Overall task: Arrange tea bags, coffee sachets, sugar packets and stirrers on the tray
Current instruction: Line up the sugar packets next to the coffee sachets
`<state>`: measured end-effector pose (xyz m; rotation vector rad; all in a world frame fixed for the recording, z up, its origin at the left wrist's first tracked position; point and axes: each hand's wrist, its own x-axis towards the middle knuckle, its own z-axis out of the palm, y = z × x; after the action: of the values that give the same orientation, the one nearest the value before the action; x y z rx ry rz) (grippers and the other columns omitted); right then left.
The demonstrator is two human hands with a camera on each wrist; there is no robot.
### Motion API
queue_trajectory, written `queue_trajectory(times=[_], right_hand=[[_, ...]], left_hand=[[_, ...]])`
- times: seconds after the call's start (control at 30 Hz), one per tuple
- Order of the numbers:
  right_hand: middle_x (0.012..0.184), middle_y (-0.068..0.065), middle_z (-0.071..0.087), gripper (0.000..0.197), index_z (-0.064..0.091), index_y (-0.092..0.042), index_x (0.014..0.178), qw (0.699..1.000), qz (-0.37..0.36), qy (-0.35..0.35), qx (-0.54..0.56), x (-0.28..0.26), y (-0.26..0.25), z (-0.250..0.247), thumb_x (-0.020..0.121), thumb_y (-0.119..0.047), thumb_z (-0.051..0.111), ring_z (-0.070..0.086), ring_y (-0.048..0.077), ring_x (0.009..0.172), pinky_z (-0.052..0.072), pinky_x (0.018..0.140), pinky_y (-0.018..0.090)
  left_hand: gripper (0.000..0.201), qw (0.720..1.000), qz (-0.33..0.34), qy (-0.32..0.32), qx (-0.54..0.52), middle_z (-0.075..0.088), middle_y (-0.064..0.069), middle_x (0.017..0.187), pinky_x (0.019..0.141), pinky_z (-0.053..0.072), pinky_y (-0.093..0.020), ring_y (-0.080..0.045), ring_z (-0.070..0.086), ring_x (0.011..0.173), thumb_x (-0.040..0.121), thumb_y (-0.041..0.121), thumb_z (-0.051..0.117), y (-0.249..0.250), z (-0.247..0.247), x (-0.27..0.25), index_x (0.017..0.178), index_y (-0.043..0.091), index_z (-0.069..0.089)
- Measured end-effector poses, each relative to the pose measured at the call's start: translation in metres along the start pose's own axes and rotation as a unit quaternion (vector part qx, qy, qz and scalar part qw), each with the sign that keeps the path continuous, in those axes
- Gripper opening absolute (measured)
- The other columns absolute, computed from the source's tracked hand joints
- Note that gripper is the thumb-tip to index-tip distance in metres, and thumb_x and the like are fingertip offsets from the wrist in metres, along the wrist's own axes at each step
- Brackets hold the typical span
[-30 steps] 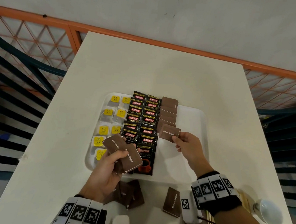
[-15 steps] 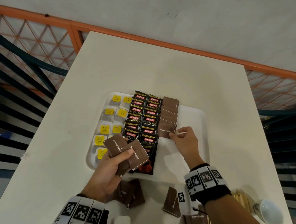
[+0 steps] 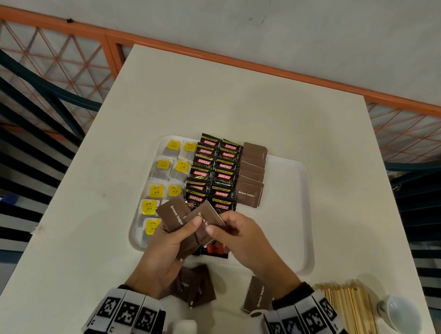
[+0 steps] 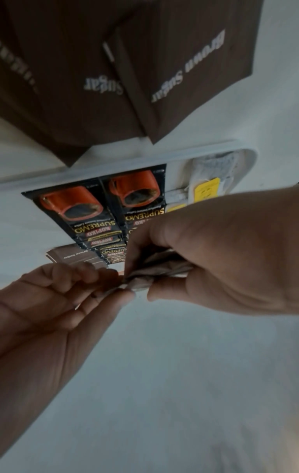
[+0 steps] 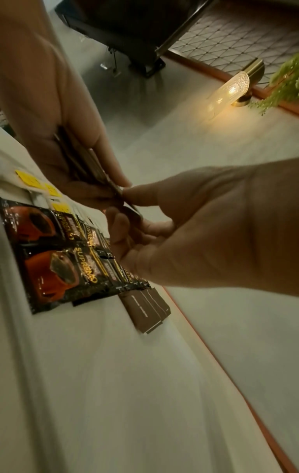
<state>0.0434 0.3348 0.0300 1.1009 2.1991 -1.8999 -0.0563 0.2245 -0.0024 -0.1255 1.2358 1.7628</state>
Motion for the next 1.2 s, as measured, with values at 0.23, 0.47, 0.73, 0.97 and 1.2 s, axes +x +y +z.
queue_trajectory(times=[0.23,0.47,0.73,0.97,1.2], right_hand=[[0.092,0.001,0.066,0.011,0.059,-0.019,0.101,0.997,0.002,0.064,0.031,0.002,0.002,-0.001,0.09,-0.019,0.057,0.062,0.009,0.078,0.052,0.064,0.014],[0.09,-0.002,0.069,0.015,0.063,-0.018,0.1,0.993,0.013,0.061,0.099,0.001,0.007,-0.004,0.086,-0.014,0.062,0.065,0.003,0.074,0.053,0.065,0.015],[0.086,0.009,0.067,0.018,0.063,-0.004,0.106,0.976,0.039,0.134,0.165,0.007,0.028,-0.027,0.09,-0.003,0.054,0.065,0.013,0.07,0.055,0.069,0.021],[0.081,0.004,0.066,0.01,0.064,-0.011,0.095,0.961,0.09,0.256,0.048,0.028,0.048,-0.059,0.085,-0.011,0.063,0.052,0.012,0.063,0.041,0.062,0.022],[0.085,0.004,0.064,0.009,0.061,-0.015,0.086,0.959,0.099,0.264,0.03,0.043,0.055,-0.059,0.081,-0.014,0.069,0.051,0.011,0.066,0.041,0.072,0.027]], left_hand=[[0.044,1.0,-0.016,-0.012,0.005,0.073,-0.014,0.095,0.063,0.056,-0.027,-0.023,0.07,0.085,0.068,0.012,0.065,-0.002,-0.003,-0.002,0.111,0.004,0.063],[0.053,0.999,-0.012,-0.002,0.029,0.07,-0.017,0.107,0.069,0.053,-0.029,-0.03,0.066,0.099,0.066,0.011,0.067,-0.005,0.001,-0.001,0.118,0.003,0.06],[0.017,0.998,-0.044,-0.001,-0.043,0.072,-0.009,0.077,0.056,0.057,-0.027,-0.02,0.072,0.07,0.088,0.001,0.051,0.0,-0.003,0.001,0.104,0.005,0.057],[0.023,0.992,-0.071,-0.032,-0.095,0.069,-0.016,0.09,0.068,0.06,-0.035,-0.028,0.071,0.081,0.088,0.003,0.041,0.005,-0.004,-0.003,0.105,0.004,0.057],[0.038,0.995,-0.063,-0.055,-0.062,0.073,-0.016,0.094,0.083,0.053,-0.038,-0.027,0.071,0.087,0.086,0.001,0.037,0.005,-0.003,-0.007,0.118,0.009,0.056]])
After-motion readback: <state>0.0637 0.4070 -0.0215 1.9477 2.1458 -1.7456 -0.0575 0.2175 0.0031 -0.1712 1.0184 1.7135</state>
